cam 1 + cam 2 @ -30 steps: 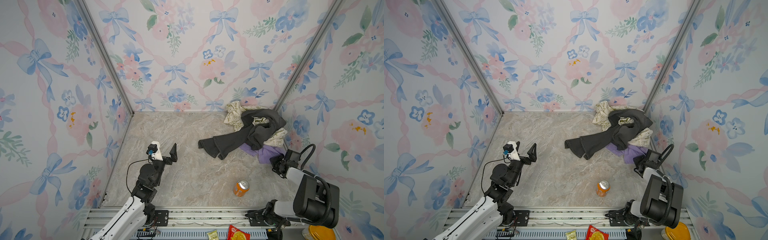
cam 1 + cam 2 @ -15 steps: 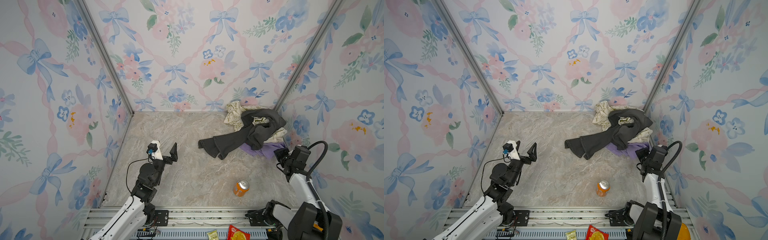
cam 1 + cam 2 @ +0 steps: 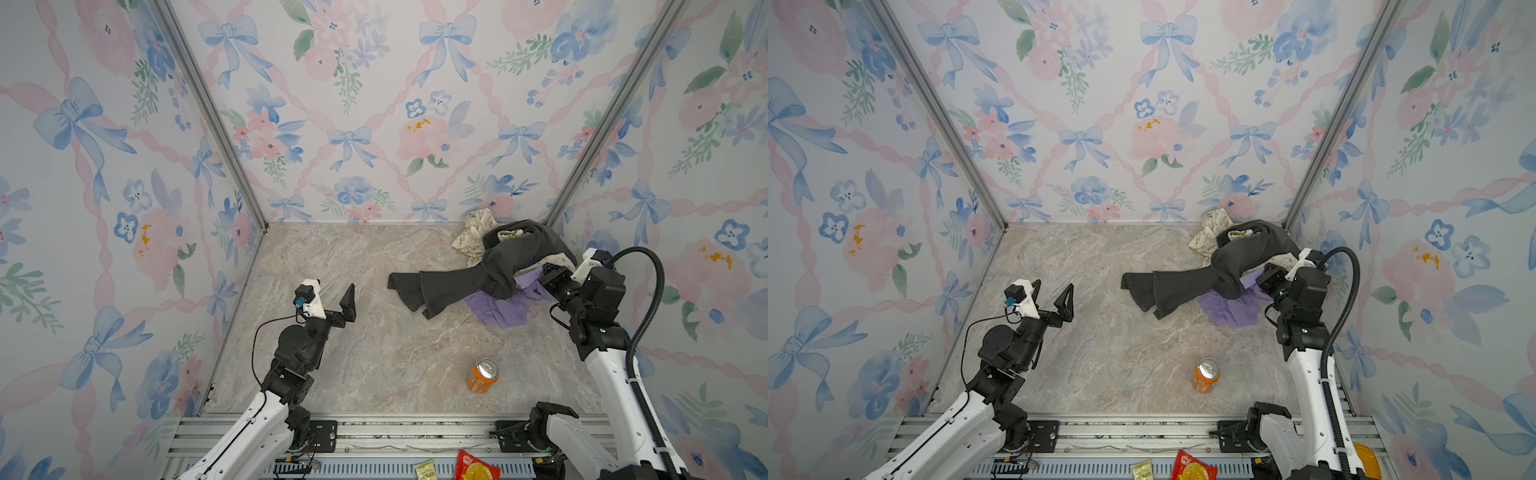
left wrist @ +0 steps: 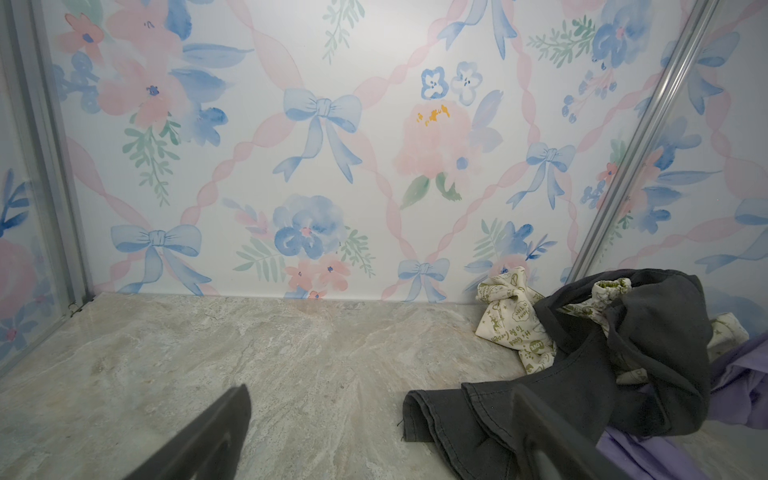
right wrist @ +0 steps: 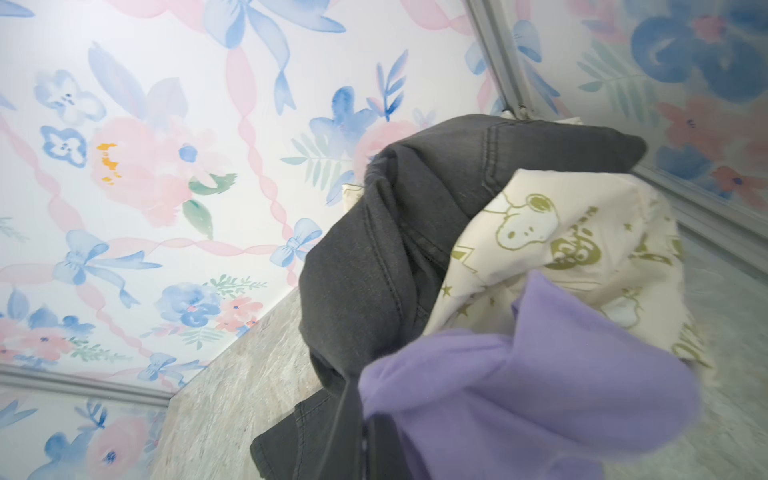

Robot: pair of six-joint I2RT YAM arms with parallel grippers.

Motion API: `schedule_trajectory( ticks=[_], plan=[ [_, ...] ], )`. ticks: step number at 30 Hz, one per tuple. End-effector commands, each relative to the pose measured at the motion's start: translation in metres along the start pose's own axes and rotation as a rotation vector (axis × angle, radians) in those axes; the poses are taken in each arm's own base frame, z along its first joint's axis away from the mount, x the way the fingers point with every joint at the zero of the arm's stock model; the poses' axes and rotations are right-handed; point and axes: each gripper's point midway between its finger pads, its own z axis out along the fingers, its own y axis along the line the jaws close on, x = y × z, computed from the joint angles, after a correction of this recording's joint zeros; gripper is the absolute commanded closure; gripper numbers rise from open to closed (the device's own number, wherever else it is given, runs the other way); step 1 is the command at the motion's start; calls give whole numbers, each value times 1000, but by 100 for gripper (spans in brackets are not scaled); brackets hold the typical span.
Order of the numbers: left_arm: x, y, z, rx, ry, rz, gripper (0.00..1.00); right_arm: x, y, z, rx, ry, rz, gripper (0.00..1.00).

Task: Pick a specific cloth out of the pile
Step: 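Lower the right gripper into the pile and grasp the lavender shirt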

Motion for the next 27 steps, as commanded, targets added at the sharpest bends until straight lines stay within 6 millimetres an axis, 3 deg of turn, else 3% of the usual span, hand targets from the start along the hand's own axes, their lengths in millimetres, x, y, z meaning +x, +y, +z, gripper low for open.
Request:
schedule_trajectory(
  ticks=[1,9,15,18,21,27],
  plan=[
    [-8,-6,1,23,-7,-19,2,-34,49,-15,-107,-98,-140,100],
    [-7,-10,3,41,3,-36,2,-50,115,-21,-284,-118,-225,100],
    [-2,-12,7,49,24,-51,2,-10,158,-11,-405,14,-356,100],
    [-4,-15,9,64,26,-51,2,26,181,-9,-459,125,-461,100],
    [-5,-16,9,67,25,-57,2,74,194,-4,-506,239,-555,100],
    [-5,-16,8,68,24,-62,2,185,180,6,-483,552,-789,96]
  ],
)
